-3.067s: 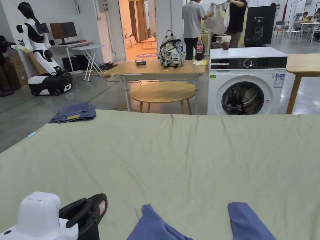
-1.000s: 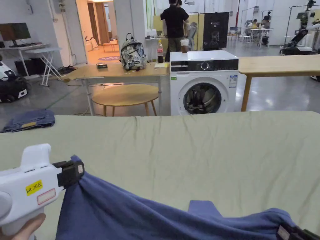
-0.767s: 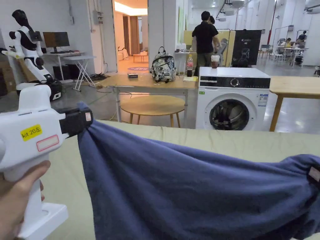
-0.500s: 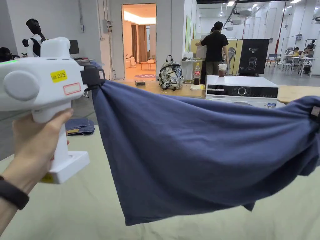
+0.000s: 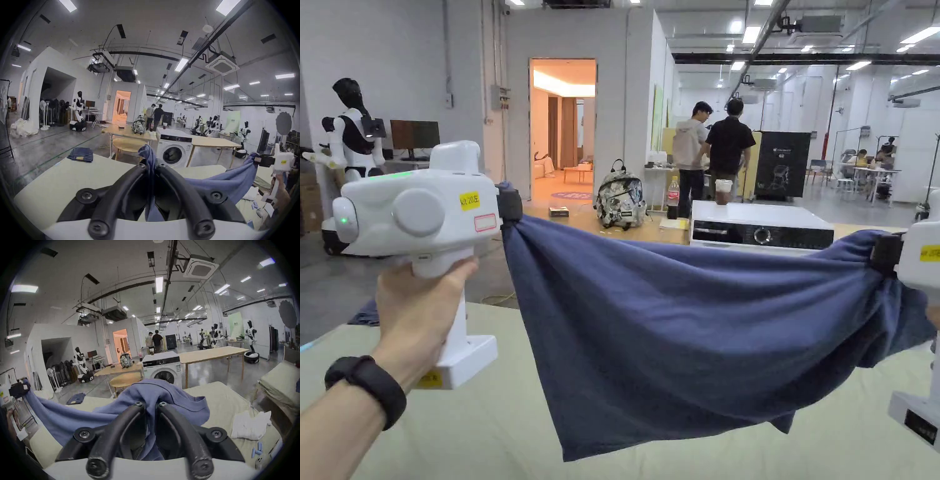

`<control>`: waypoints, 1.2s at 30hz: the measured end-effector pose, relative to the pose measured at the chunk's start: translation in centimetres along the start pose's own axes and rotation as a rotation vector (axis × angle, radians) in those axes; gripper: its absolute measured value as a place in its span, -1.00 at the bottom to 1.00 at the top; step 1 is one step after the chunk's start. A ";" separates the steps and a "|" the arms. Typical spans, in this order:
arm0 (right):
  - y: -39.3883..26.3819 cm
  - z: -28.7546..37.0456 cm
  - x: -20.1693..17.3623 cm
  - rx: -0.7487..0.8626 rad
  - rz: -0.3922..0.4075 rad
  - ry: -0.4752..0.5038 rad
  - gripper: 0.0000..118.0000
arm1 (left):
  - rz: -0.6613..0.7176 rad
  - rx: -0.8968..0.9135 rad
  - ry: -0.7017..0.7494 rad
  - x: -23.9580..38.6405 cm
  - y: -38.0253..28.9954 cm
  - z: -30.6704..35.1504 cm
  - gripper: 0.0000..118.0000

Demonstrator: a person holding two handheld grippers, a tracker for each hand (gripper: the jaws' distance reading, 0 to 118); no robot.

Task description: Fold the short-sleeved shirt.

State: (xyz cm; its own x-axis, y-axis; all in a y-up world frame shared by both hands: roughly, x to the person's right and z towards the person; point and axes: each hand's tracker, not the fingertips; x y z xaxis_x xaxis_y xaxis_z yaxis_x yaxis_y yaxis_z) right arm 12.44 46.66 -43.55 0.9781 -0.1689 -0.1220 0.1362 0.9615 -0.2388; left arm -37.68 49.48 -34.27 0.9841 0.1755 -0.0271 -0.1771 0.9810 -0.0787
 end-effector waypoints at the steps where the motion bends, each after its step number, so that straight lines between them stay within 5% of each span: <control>1: -1.3 -0.8 0.3 -0.018 0.003 0.001 -0.87 | 0.013 -0.017 -0.006 -0.2 -1.5 -0.6 -0.99; 6: -10.7 -3.1 2.9 -0.175 0.028 -0.014 -0.87 | 0.120 -0.241 -0.060 -2.2 -13.1 -2.3 -0.99; 9: -18.8 -1.8 5.4 -0.282 -0.048 -0.017 -0.87 | 0.174 -0.351 -0.060 -2.4 -21.4 0.6 -0.99; 15: -31.4 9.7 9.6 -0.370 -0.207 -0.057 -0.87 | 0.294 -0.466 -0.083 -3.0 -31.7 12.7 -0.99; 21: -39.4 22.2 10.9 -0.484 -0.368 -0.133 -0.87 | 0.261 -0.500 0.094 -2.7 -36.2 24.2 -0.99; 26: -41.9 26.8 9.6 -0.524 -0.291 -0.141 -0.86 | 0.234 -0.541 0.071 -2.0 -37.4 28.4 -0.99; 28: -42.0 27.7 9.1 -0.492 -0.260 -0.141 -0.48 | 0.186 -0.526 0.064 -2.7 -37.8 29.0 -0.89; 29: -42.2 27.8 9.1 -0.488 -0.261 -0.138 0.17 | 0.176 -0.534 0.052 -2.8 -37.7 29.0 -0.59; 30: -42.0 27.7 9.3 -0.487 -0.254 -0.142 0.53 | 0.176 -0.537 0.058 -2.9 -37.6 28.9 -0.22; 31: -42.2 27.6 9.4 -0.499 -0.238 -0.158 0.61 | 0.160 -0.521 0.084 -2.6 -37.5 28.9 0.18; 32: -42.3 27.8 9.5 -0.497 -0.236 -0.174 0.58 | 0.151 -0.508 0.094 -2.7 -37.2 29.0 0.34; 36: -40.5 30.7 10.6 -0.399 -0.237 -0.190 0.58 | 0.097 -0.374 0.116 -2.1 -34.1 30.3 0.34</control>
State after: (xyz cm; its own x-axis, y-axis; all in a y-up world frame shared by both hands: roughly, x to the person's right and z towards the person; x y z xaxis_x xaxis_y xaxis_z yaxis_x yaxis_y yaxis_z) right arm 22.17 12.56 -5.57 0.9440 -0.2946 0.1486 0.3234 0.7370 -0.5935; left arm -33.34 18.12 -1.30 0.9585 0.2341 -0.1626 -0.2822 0.8591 -0.4270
